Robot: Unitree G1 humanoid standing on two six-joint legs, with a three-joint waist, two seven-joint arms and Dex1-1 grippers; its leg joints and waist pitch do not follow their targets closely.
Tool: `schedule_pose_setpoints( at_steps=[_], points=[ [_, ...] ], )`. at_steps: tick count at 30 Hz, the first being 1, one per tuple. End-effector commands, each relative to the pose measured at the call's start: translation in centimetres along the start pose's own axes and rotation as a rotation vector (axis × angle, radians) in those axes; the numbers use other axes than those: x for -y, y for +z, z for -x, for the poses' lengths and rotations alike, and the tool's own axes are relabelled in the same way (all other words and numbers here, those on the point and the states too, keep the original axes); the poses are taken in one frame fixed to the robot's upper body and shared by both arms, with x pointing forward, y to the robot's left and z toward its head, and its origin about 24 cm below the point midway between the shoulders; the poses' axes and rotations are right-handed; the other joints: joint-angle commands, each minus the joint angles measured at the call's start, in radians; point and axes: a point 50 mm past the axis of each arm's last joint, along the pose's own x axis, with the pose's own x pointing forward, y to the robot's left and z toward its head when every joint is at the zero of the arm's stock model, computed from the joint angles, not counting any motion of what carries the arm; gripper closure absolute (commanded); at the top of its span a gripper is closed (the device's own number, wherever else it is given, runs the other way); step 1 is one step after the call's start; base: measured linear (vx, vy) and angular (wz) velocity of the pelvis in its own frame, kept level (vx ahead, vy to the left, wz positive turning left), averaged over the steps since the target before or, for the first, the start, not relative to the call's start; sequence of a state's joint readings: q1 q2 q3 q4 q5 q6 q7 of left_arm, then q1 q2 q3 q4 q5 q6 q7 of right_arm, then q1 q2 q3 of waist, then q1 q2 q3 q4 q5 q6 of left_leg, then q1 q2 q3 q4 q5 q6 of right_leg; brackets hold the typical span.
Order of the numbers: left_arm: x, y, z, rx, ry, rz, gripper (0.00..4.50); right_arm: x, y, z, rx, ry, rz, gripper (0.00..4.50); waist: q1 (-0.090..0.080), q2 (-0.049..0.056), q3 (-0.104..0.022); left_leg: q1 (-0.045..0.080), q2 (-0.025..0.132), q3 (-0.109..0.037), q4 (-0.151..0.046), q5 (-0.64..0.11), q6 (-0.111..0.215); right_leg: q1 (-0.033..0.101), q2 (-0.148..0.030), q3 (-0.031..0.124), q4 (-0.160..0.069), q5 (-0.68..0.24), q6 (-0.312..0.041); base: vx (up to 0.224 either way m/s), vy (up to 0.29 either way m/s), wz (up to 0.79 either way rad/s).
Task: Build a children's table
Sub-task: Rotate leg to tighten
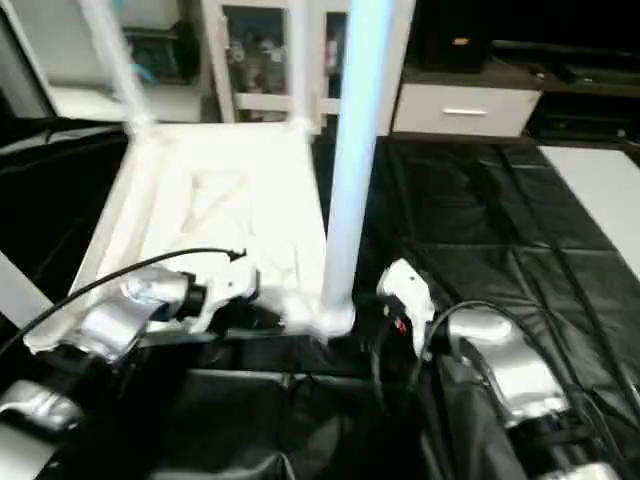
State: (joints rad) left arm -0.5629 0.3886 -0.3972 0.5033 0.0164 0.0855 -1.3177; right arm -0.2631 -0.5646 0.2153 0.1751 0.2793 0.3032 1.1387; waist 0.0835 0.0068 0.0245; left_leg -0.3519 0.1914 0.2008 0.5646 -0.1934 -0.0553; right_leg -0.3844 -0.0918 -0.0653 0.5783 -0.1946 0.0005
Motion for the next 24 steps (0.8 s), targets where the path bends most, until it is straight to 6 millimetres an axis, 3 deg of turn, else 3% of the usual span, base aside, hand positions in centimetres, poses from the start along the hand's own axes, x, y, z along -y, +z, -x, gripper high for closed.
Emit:
schedule_pose_setpoints(
  at_steps=[1, 4, 9, 10, 14, 16, 24],
  points=[
    [2.1, -1.8, -1.7, -0.094, -0.173, 0.057, 4.5, -0.8, 0.2, -0.2, -0.007, 0.07, 0.0, 0.1, 0.002, -0.003, -0.043, 0.01, 0.053, -0.014, -0.057, -0.146, 0.086, 0.037, -0.056, 0.041, -0.038, -0.006, -0.283, 0.0, 0.0, 0.0],
    [2.4, -1.6, -1.5, -0.102, -0.204, 0.059, 4.5, -1.2, 0.4, -0.3, -0.015, 0.098, 0.014, 0.04, 0.01, -0.004, -0.042, 0.012, 0.055, -0.014, -0.06, -0.163, 0.067, 0.037, -0.058, 0.043, -0.04, -0.05, -0.268, 0.0, 0.0, 0.0],
    [2.6, -1.3, -1.4, -0.104, -0.213, 0.065, 4.5, -1.8, 0.3, -0.4, -0.037, 0.165, 0.0, 0.04, 0.008, -0.005, -0.038, 0.012, 0.053, -0.018, -0.066, -0.217, 0.034, 0.038, -0.06, 0.045, -0.05, -0.144, -0.244, 0.0, 0.0, 0.0],
    [2.7, -1.3, -1.4, -0.105, -0.214, 0.065, 4.5, -1.9, 0.3, -0.3, -0.037, 0.174, -0.006, 0.21, 0.007, -0.005, -0.038, 0.013, 0.053, -0.018, -0.065, -0.217, 0.032, 0.037, -0.059, 0.045, -0.051, -0.147, -0.239, 0.0, 0.0, 0.0],
    [2.6, -1.3, -1.4, -0.106, -0.212, 0.065, 4.5, -1.8, 0.3, -0.3, -0.029, 0.175, -0.014, 0.21, 0.005, -0.005, -0.042, 0.011, 0.05, -0.018, -0.061, -0.179, 0.04, 0.038, -0.058, 0.045, -0.045, -0.097, -0.246, 0.0, 0.0, 0.0],
    [2.7, -1.3, -1.4, -0.11, -0.21, 0.066, 4.5, -1.8, 0.5, -0.5, -0.005, 0.175, -0.022, 0.54, 0.005, -0.005, -0.044, 0.011, 0.049, -0.017, -0.058, -0.155, 0.051, 0.039, -0.056, 0.043, -0.041, -0.054, -0.257, 0.0, 0.0, 0.0],
    [2.7, -1.2, -1.4, -0.113, -0.206, 0.066, 4.5, -1.7, 0.9, -1.1, 0.037, 0.177, -0.028, 1.11, 0.006, -0.004, -0.044, 0.012, 0.05, -0.017, -0.058, -0.162, 0.048, 0.04, -0.056, 0.042, -0.041, -0.068, -0.261, 0.0, 0.0, 0.0]
  ],
)
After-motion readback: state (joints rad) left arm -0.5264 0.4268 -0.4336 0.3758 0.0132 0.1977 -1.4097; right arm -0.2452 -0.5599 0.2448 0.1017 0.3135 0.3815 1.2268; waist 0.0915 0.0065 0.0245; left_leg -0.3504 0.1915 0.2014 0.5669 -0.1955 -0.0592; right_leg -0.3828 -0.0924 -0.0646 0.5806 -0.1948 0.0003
